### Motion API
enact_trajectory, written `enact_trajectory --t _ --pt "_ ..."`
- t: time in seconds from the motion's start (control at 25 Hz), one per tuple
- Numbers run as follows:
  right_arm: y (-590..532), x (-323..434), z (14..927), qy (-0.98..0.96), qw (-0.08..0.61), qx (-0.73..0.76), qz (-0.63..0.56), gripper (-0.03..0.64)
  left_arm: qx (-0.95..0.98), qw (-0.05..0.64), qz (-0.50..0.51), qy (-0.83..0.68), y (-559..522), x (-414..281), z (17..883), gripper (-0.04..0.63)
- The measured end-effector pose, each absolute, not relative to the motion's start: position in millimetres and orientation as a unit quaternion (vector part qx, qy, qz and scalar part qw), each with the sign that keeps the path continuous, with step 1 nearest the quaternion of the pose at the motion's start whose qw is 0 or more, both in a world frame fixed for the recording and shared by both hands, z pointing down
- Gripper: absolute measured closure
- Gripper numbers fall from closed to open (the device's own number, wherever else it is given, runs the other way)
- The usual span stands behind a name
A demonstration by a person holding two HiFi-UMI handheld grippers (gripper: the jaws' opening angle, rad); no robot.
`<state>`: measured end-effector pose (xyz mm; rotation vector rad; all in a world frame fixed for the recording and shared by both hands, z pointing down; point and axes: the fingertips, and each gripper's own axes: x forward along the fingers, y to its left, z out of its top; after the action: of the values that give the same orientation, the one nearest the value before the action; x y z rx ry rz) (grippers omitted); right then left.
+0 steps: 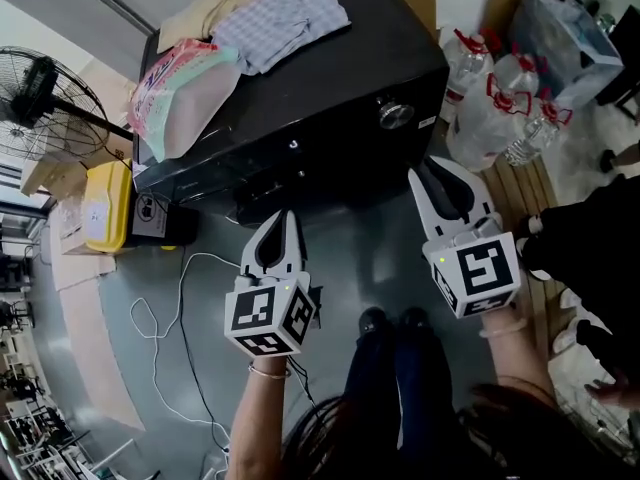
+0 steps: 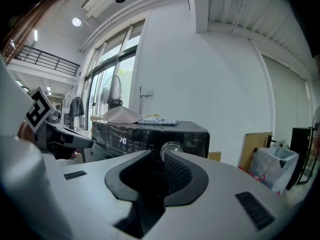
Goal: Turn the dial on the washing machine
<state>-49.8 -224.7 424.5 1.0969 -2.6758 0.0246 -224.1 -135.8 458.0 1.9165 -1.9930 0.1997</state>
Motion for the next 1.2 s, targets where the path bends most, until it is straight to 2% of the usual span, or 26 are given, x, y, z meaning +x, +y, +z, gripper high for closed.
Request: enact_trajectory --t 0.92,1.2 --pt "-293 -83 460 -0.908 0.150 0.391 -0.009 0.329 0.682 0.194 0.070 -0.702 -176 -240 484 0.580" --pt "-309 -89 464 -0.903 0.155 0.400 -0.014 0.311 0.677 0.202 0.075 -0.704 -178 -244 491 0.580"
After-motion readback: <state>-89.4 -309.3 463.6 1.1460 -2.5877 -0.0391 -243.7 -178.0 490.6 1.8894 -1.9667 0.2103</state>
